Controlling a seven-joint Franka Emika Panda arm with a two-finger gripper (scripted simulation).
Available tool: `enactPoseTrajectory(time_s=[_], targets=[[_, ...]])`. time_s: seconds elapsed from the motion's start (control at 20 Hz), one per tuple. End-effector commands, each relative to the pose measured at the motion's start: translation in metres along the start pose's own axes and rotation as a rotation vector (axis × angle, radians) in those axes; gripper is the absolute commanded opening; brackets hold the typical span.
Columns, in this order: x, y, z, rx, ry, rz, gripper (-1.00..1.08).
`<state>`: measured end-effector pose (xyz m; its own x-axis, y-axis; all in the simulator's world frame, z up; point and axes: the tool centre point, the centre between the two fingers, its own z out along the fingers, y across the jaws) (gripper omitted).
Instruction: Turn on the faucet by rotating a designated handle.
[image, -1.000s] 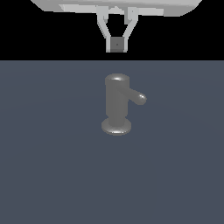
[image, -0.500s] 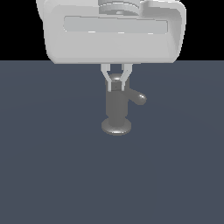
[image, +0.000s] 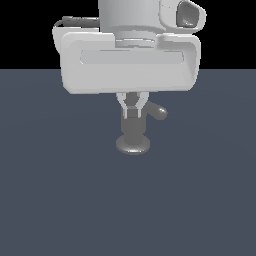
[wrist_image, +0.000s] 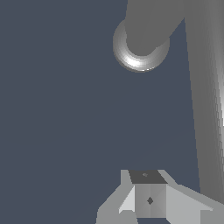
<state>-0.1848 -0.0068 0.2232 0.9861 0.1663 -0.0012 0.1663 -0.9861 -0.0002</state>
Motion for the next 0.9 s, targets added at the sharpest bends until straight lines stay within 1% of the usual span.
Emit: enactPoseTrajectory(time_s=[0.0,0.25,0.85], targets=[[0.001,0.000,0.002,0.000,0.001,-0.002,-1.00],[0.001,0.000,0.002,0.000,0.001,-0.002,-1.00],[0.011,0.056,0.002,0.000,0.001,-0.002,-1.00]])
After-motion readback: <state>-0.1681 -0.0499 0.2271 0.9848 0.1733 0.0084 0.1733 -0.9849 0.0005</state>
